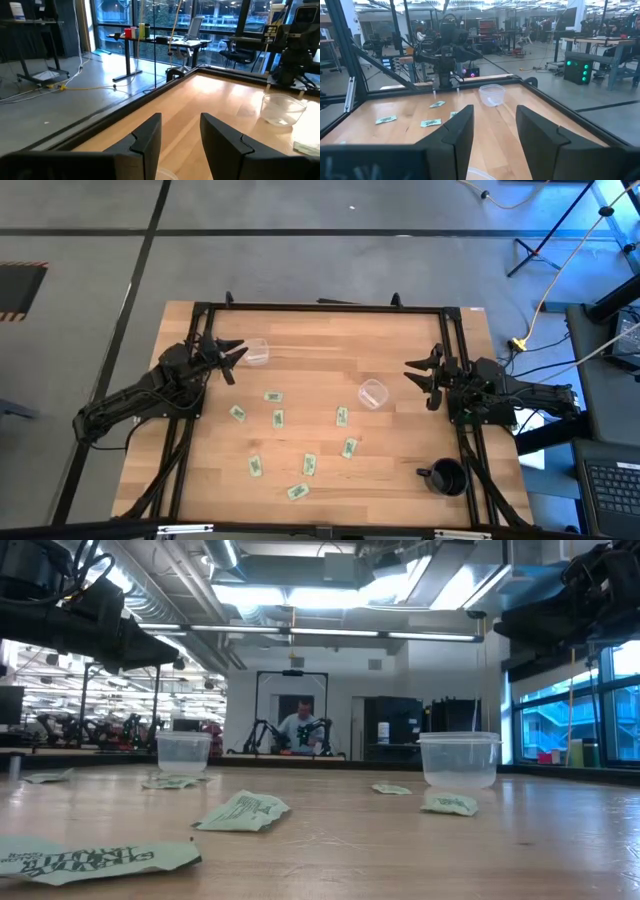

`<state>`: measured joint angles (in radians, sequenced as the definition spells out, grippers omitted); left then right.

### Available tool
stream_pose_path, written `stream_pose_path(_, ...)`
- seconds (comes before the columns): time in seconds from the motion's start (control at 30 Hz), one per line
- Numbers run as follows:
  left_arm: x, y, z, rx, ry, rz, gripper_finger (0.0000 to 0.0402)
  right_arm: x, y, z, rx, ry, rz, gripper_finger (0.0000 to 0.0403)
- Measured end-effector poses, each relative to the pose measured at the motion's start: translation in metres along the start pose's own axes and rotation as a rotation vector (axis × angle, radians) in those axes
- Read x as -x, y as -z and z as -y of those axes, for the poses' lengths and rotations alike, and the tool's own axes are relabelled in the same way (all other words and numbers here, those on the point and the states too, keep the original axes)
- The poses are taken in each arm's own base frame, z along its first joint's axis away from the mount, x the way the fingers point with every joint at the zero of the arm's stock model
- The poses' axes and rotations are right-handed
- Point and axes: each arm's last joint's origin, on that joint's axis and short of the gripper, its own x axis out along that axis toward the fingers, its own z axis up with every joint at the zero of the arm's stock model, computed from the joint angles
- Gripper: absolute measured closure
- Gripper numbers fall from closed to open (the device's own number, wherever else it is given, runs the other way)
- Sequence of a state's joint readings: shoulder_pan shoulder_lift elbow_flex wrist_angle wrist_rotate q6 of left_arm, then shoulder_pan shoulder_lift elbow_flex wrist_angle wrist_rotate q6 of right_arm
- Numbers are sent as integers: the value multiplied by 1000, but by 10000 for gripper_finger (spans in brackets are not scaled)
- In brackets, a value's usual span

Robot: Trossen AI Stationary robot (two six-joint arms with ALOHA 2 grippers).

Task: Pick and place Stevia / Truvia into bins
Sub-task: Put the green stevia packet into the left white container

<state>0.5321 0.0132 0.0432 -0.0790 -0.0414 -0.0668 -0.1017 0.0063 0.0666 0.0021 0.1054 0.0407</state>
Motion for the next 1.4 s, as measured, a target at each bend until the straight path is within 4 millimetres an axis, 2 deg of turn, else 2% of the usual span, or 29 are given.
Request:
stream_pose_path(0.3,0,0,0,45,-8,5,272,0,1,2,-5,83,-10,251)
stream_pose_path(0.6,0,-2,0,52,-12,25,272,0,4,3,-51,91,-33,251)
stream_pose_path(0.73,0,-3,4,39,137,22,267,0,4,3,-55,91,-32,251)
stream_pose_path(0.9,0,-15,10,105,286,116,252,0,4,3,-49,91,-32,251)
stream_pose_path(1.1,-5,-20,20,20,378,113,248,0,3,5,-46,154,-27,251)
stream_pose_path(1.2,-9,-30,26,-18,404,80,251,1,3,6,-45,212,-23,251)
stream_pose_path(1.3,-13,-49,35,-17,454,24,253,1,3,7,-44,247,-20,251)
stream_pose_path(1.4,-19,-66,46,-82,454,-104,253,1,3,7,-43,252,-20,251)
